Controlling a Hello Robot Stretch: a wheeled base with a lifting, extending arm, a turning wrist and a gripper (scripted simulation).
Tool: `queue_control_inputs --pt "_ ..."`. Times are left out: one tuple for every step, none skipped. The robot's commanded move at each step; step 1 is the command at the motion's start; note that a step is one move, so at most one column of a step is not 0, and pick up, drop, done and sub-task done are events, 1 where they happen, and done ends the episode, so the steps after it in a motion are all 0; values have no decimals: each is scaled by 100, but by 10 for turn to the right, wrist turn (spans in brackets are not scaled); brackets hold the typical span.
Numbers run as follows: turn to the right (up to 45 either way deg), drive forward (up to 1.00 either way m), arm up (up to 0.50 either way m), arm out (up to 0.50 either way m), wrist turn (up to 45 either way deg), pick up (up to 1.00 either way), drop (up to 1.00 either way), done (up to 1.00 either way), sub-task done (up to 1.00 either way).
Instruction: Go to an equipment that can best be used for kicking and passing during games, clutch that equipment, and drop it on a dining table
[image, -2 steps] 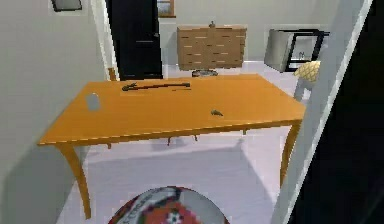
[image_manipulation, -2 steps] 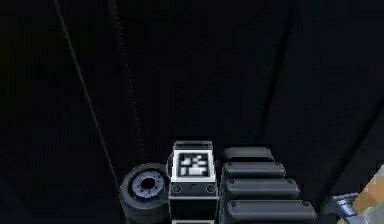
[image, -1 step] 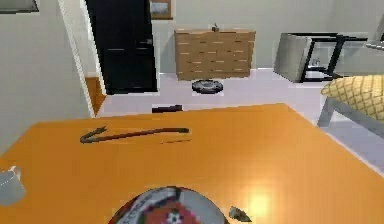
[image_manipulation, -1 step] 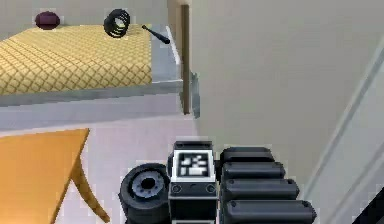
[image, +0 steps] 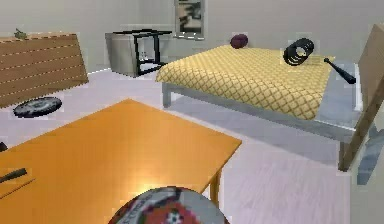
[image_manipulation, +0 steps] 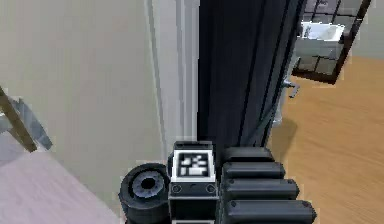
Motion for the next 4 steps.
queue_control_inputs --pt "330 0 0 0 0 0 0 0 0" --pt "0 100 0 0 0 0 0 0 0" --pt "90 0 0 0 0 0 0 0 0" --pt "0 20 0 0 0 0 0 0 0"
